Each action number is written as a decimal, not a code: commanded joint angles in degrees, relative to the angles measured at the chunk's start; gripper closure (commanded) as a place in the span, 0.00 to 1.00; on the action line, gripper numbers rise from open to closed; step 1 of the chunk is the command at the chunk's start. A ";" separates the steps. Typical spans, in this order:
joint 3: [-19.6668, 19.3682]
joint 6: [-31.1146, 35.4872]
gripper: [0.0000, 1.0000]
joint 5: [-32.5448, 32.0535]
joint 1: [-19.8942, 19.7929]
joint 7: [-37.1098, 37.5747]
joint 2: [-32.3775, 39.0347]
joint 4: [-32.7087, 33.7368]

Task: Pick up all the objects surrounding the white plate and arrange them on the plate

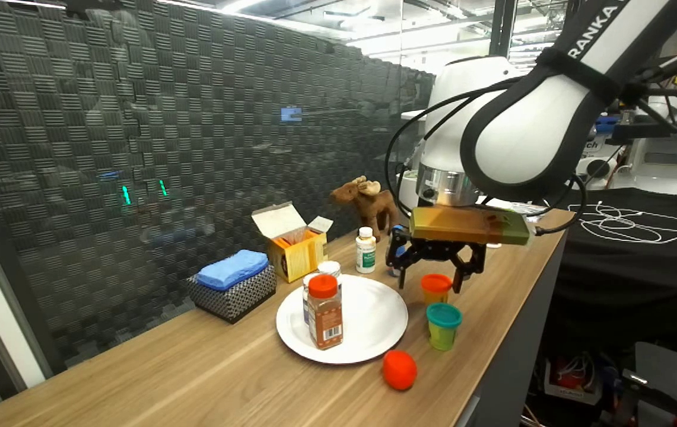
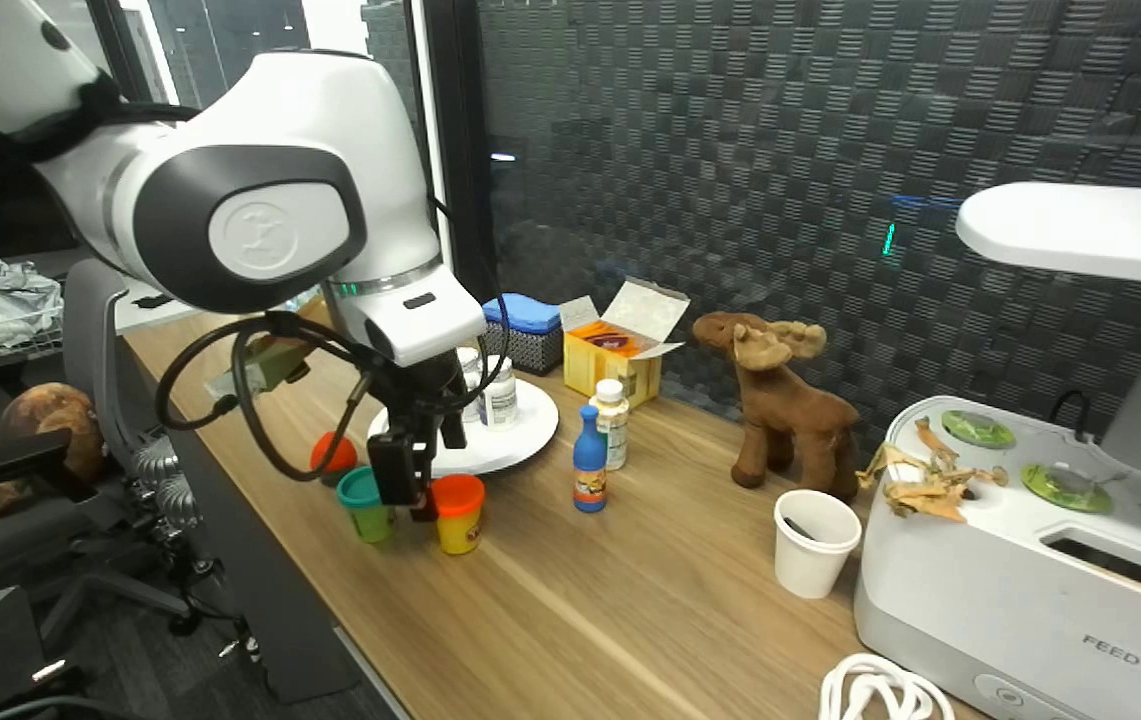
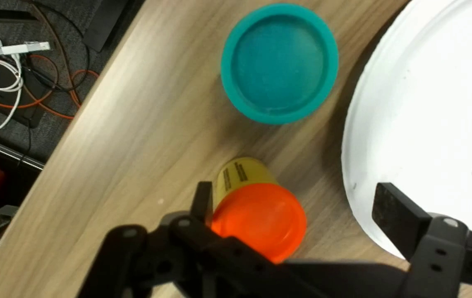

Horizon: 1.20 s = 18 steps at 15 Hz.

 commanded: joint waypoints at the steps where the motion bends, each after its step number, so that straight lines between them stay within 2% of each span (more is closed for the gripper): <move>1: -1.55 1.43 0.00 -4.42 0.77 5.03 1.35 1.94; 9: -4.17 -0.05 0.02 -11.09 1.58 10.84 4.52 3.46; 10: -4.31 -0.10 0.27 -11.07 1.61 11.01 4.78 3.67; 12: -4.45 -0.31 0.30 -10.20 1.53 10.95 4.86 4.12; 15: -4.19 -2.40 0.56 -8.29 0.86 9.71 3.69 4.43; 18: -5.26 -5.39 0.77 -9.51 0.73 11.06 2.45 5.03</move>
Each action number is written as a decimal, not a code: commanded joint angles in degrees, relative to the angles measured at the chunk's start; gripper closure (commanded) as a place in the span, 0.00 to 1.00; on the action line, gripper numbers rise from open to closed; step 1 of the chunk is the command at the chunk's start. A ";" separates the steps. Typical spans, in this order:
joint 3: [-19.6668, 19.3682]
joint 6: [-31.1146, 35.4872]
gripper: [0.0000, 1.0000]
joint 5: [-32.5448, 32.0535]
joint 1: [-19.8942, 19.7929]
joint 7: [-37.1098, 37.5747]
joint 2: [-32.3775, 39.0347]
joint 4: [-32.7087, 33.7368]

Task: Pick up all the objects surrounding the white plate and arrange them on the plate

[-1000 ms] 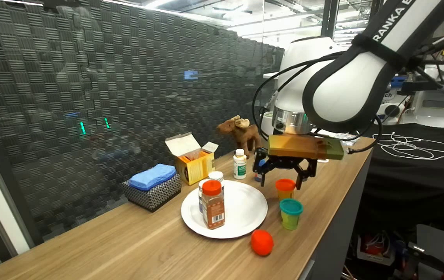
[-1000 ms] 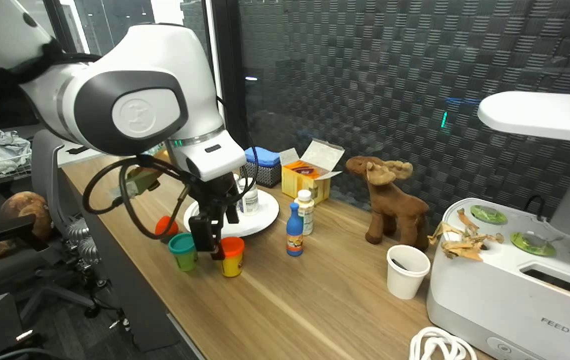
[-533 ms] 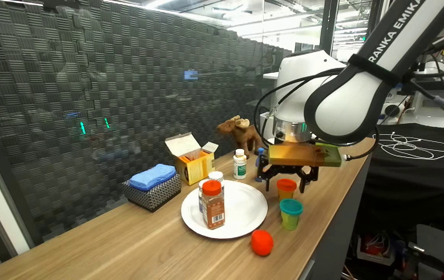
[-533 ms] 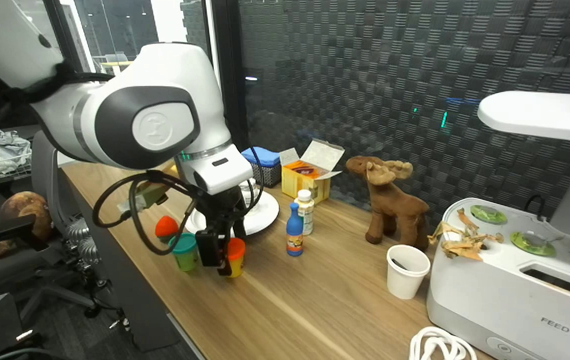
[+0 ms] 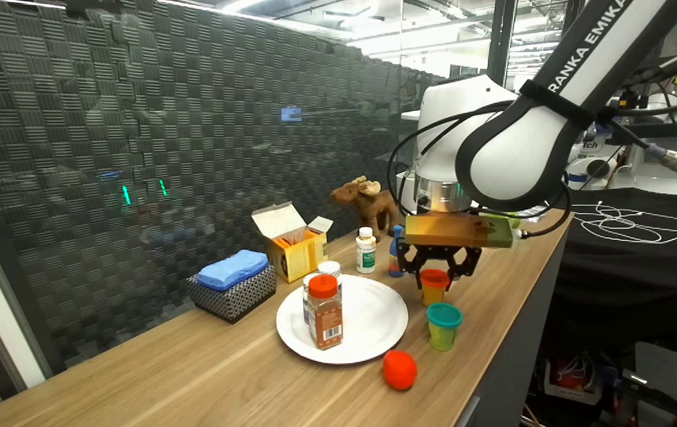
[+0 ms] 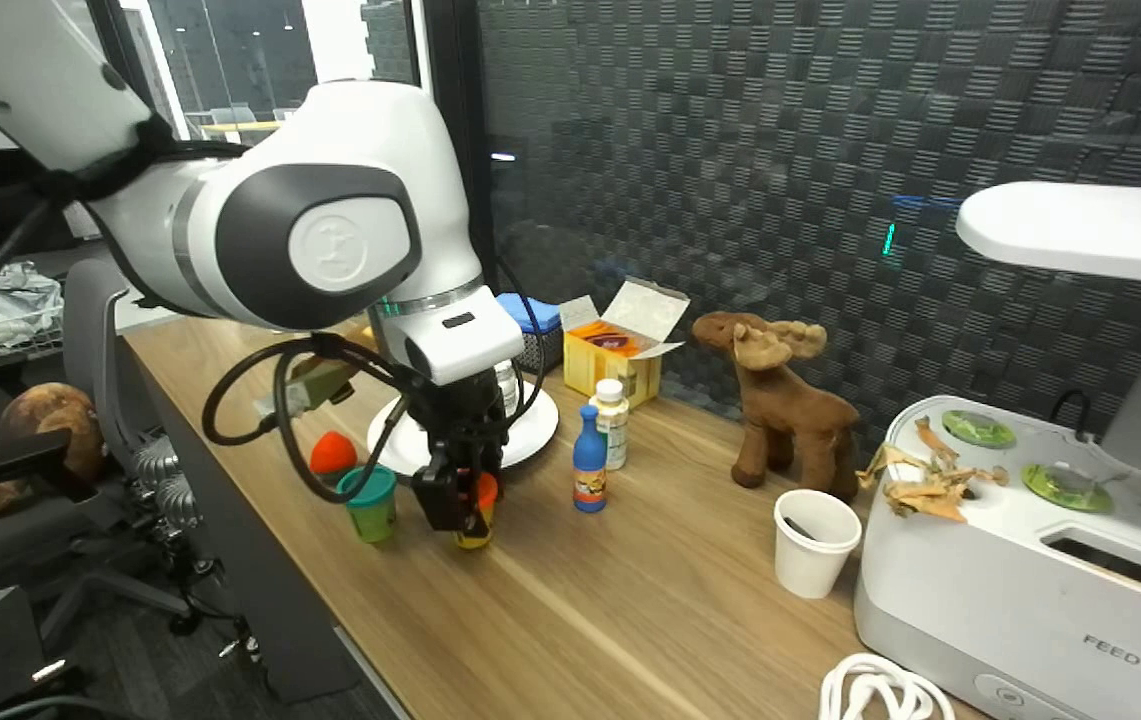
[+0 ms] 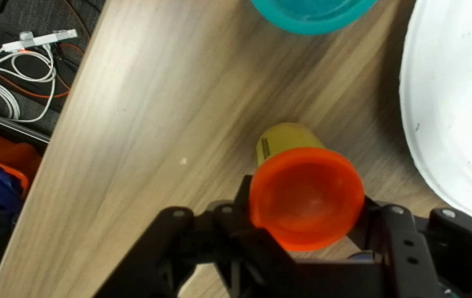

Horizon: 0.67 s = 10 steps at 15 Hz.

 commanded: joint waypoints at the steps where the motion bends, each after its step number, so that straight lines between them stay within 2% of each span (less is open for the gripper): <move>1: -1.51 -4.12 0.78 -0.28 0.22 1.69 -2.66 1.03; 5: -1.11 -6.57 0.79 0.41 -0.30 2.22 -4.17 2.47; 10: 2.24 -9.59 0.79 -0.19 1.51 2.64 -5.14 3.26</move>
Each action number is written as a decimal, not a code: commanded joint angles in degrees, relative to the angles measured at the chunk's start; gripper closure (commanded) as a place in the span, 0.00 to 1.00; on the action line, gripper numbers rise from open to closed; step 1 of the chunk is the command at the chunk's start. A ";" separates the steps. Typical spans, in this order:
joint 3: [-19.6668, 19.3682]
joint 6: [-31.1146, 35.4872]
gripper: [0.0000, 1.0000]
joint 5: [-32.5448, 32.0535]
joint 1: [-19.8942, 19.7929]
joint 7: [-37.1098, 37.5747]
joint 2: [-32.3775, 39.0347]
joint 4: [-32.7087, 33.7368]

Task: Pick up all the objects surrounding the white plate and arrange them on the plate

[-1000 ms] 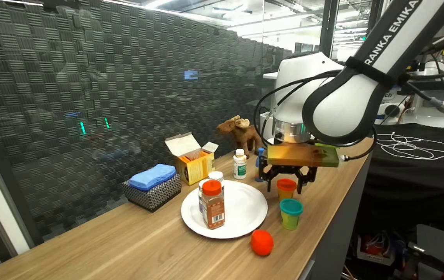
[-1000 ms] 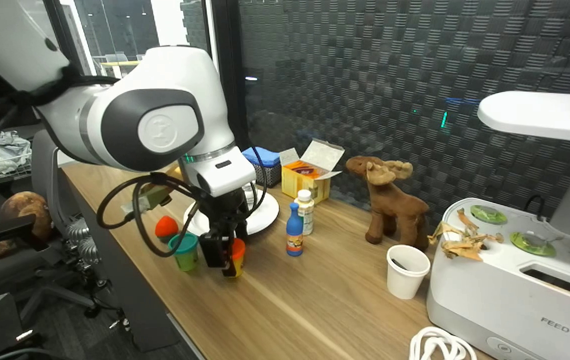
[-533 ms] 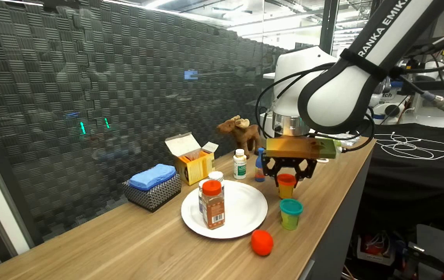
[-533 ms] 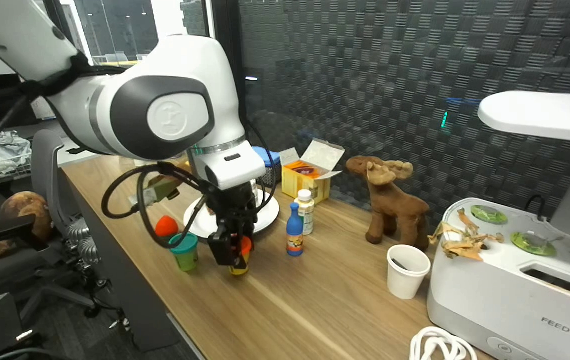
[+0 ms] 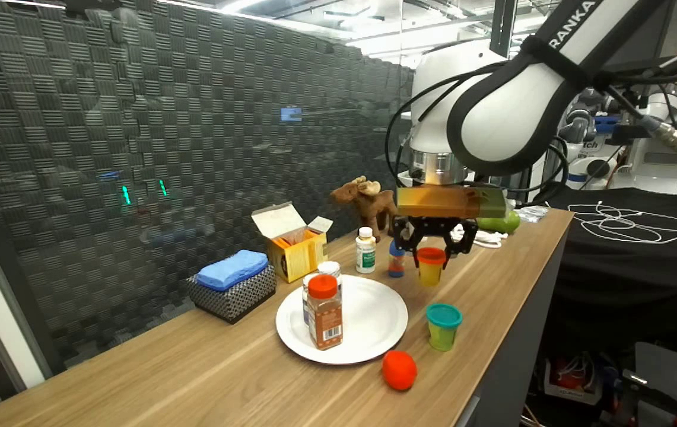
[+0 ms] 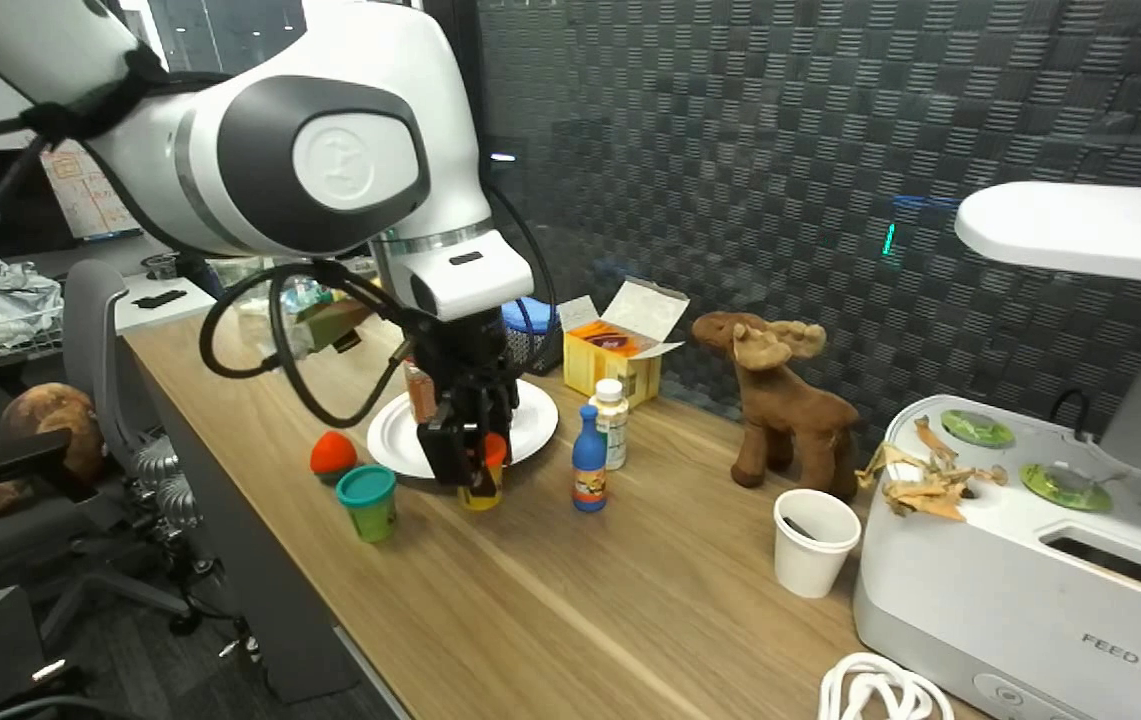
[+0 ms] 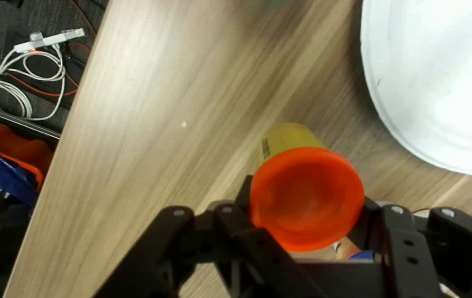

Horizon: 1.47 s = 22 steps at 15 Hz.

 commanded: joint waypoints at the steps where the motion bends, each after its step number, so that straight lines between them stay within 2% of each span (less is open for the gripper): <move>1: 2.93 -2.94 0.79 -0.14 1.84 1.63 -1.12 0.64; 8: 7.40 -2.03 0.79 0.53 5.34 5.17 2.64 2.94; 16: 7.51 -0.12 0.79 1.75 7.10 8.96 5.50 5.89; 22: 7.58 0.27 0.79 5.82 7.18 9.07 6.93 7.02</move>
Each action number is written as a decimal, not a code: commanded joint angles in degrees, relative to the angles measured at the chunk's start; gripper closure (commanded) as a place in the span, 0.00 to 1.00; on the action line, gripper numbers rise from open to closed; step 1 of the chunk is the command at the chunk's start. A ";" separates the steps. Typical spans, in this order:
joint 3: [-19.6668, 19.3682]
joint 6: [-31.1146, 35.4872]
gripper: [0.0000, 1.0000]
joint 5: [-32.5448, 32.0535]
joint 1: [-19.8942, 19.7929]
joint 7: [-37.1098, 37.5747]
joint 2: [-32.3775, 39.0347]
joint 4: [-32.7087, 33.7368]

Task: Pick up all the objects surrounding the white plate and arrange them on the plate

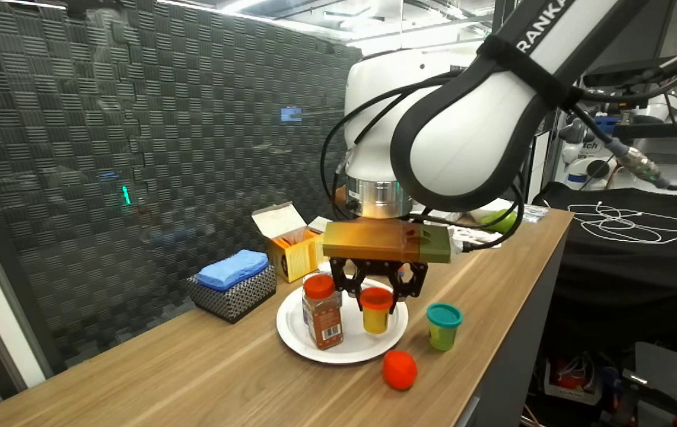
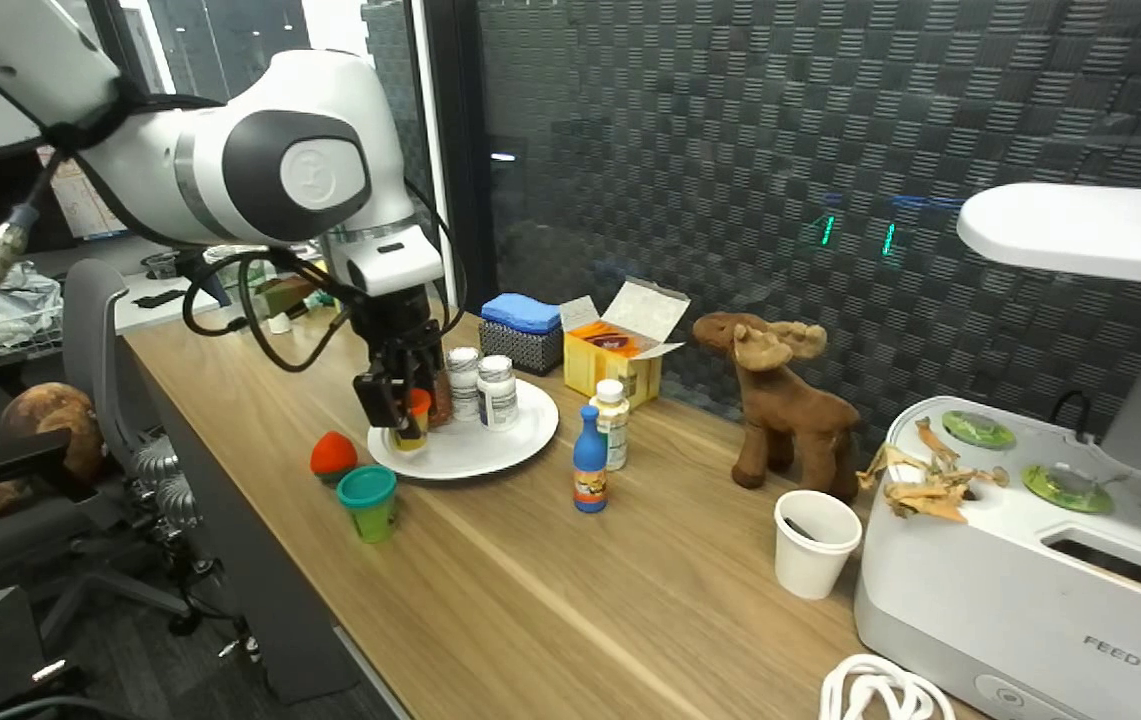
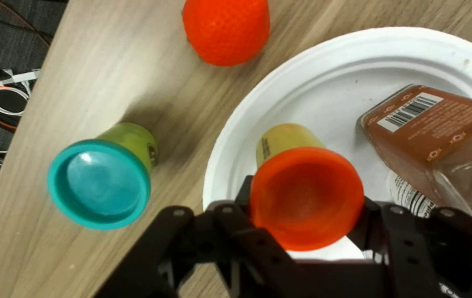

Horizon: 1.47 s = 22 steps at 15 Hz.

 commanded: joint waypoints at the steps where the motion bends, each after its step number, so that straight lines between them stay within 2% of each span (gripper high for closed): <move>1: 0.05 0.80 0.79 2.53 0.38 0.96 1.16 1.71; 2: -0.02 0.81 0.77 2.88 0.30 0.69 1.21 1.70; 4: -0.16 0.99 0.30 3.65 0.21 0.54 1.33 1.67; 5: -0.17 0.91 0.29 4.20 0.12 0.36 1.24 1.59; 9: -0.25 1.00 0.01 6.15 -0.53 -0.56 0.31 1.01; 15: -0.64 0.67 0.00 8.03 -1.89 -1.36 -1.77 0.61; 20: -1.26 -4.30 0.00 6.94 -3.76 -4.37 -5.75 0.65; 22: -1.61 -6.73 0.00 4.53 -4.56 -8.52 -7.46 0.28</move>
